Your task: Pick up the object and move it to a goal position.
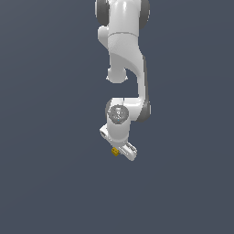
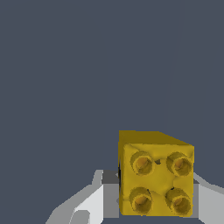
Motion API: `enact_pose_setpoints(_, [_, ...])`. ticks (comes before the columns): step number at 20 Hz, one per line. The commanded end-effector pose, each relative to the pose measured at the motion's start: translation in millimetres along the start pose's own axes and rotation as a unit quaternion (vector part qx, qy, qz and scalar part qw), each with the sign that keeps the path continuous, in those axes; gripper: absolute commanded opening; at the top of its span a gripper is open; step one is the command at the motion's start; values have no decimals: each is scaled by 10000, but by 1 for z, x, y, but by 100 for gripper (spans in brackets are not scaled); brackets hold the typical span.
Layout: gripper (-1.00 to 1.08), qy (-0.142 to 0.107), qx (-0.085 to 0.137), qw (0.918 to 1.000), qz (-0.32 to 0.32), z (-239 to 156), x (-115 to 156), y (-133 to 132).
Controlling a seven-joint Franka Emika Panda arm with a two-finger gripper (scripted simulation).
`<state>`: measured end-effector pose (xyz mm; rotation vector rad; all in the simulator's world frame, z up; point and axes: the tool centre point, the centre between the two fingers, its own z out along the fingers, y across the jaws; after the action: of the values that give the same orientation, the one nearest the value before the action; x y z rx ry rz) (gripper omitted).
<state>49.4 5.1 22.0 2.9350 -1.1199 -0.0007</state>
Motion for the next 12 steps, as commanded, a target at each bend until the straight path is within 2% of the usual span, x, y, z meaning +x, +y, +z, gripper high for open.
enact_pose_setpoints(1, [-100, 1, 2, 10000, -2, 0, 0, 0])
enact_pose_setpoints(12, [-100, 1, 2, 10000, -2, -5, -3, -9])
